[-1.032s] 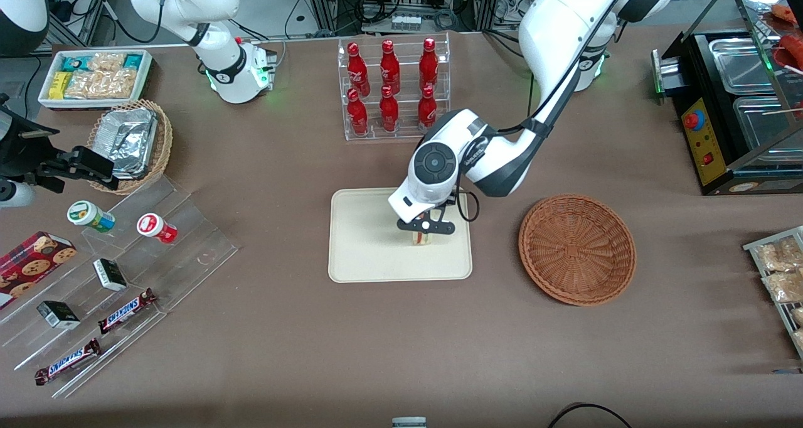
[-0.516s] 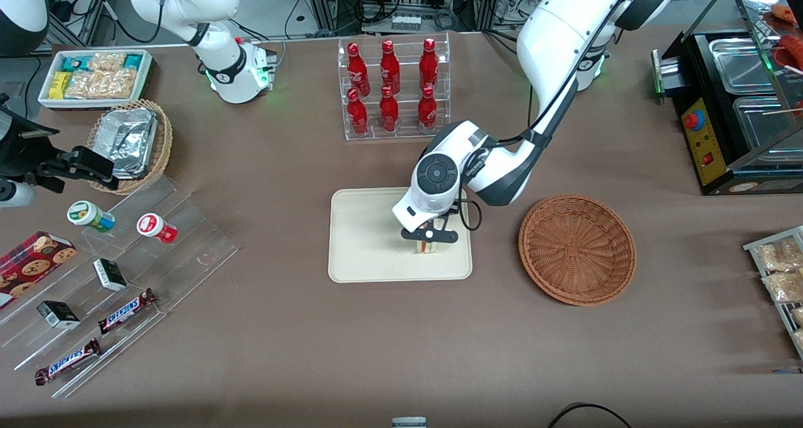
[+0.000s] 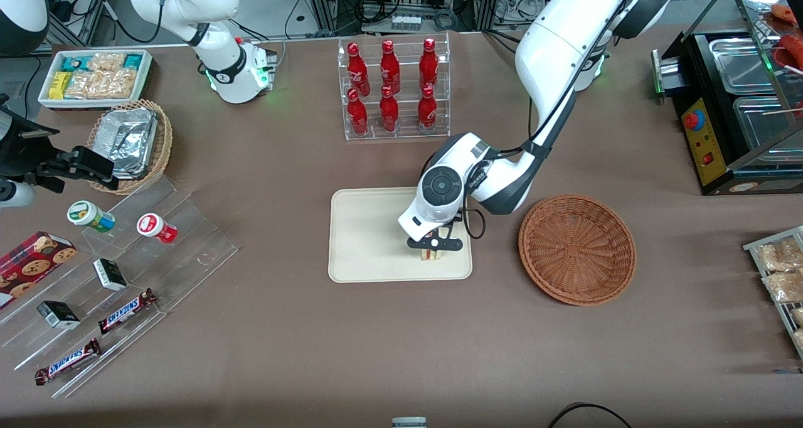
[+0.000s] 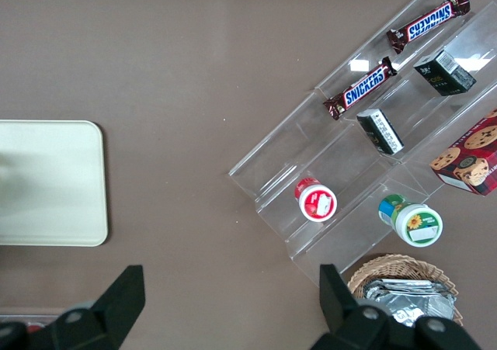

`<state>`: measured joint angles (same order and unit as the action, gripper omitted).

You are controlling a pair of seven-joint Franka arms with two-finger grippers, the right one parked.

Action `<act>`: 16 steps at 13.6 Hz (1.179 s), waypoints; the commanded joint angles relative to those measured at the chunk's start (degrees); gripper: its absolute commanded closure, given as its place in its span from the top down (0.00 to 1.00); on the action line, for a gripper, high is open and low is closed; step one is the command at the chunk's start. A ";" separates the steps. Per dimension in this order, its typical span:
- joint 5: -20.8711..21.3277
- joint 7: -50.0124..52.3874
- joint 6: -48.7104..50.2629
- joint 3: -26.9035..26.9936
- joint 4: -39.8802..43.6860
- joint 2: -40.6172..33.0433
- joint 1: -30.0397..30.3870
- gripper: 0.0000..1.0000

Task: Place sandwich from basket to tray
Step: 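Lower the sandwich onto the tray and open the left gripper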

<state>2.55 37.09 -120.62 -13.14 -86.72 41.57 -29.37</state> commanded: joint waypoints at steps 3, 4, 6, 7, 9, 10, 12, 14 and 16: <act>0.87 2.81 -0.31 0.40 2.77 1.59 -0.77 1.00; 0.79 2.99 -0.31 0.40 3.04 1.59 -0.86 1.00; 0.87 2.99 -0.05 0.40 3.13 1.41 -0.86 1.00; 0.44 3.77 0.04 0.31 3.22 1.24 -0.77 1.00; -0.09 9.20 0.91 0.31 4.01 0.88 -0.60 1.00; 0.08 10.71 1.53 0.31 4.53 0.88 -0.60 1.00; 0.79 10.46 1.53 0.31 4.54 0.19 -0.60 1.00; 0.52 10.20 1.97 0.31 4.54 -1.30 0.11 1.00; 0.00 9.76 2.59 0.31 4.71 -2.10 0.19 1.00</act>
<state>2.53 46.13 -119.73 -13.07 -82.40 41.01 -29.05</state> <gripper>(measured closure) 0.000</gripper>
